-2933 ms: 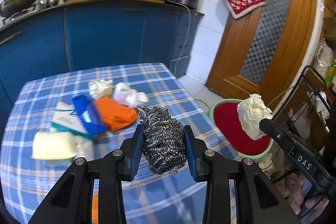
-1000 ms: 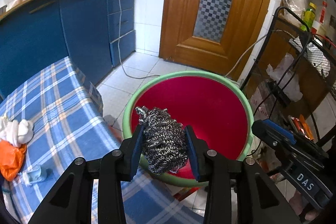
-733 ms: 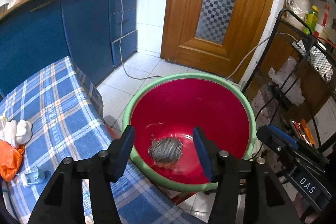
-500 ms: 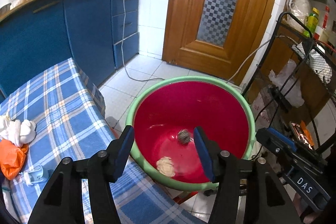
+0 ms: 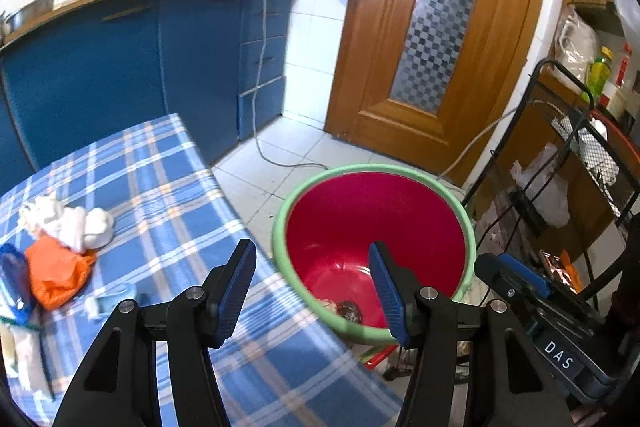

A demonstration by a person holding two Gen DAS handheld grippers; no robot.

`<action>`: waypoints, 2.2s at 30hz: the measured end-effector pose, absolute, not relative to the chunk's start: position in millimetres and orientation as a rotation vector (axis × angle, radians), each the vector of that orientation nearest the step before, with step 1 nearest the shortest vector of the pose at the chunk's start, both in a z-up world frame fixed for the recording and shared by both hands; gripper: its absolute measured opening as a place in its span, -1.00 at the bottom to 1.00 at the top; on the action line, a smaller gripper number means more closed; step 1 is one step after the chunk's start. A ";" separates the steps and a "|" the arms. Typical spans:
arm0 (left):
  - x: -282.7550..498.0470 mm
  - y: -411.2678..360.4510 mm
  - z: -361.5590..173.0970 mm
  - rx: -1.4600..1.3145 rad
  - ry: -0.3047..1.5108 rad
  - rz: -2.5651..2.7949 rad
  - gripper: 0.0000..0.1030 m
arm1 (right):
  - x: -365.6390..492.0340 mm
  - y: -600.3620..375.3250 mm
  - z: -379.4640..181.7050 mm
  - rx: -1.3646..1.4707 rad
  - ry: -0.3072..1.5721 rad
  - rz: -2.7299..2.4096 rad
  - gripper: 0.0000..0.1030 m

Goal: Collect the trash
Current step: 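Move both open tools back over the table toward the orange bag, then grasp the orange knotted bag with the left tool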

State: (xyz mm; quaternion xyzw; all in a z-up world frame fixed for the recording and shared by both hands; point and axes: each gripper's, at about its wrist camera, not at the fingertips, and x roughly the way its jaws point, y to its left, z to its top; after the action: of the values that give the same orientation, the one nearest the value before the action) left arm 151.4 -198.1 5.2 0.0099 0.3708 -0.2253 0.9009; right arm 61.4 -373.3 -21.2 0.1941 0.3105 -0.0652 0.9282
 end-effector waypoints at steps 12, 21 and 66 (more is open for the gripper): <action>127.4 -149.2 17.6 -0.017 0.757 -0.371 0.17 | 48.7 -339.8 -2.2 0.359 0.601 -0.062 0.02; 109.2 -108.4 17.5 -0.046 0.764 -0.293 0.17 | 44.0 -314.8 4.7 0.333 0.600 -0.009 0.06; 44.0 62.6 -53.9 -0.162 0.916 0.078 0.17 | 31.9 -212.4 -11.9 0.223 0.700 0.166 0.14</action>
State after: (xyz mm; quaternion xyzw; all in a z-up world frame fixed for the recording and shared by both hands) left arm 44.0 62.6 -53.9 -0.0781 0.4416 0.0377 0.8930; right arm 31.9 -212.4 -11.9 0.1091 0.3416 0.0812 0.9299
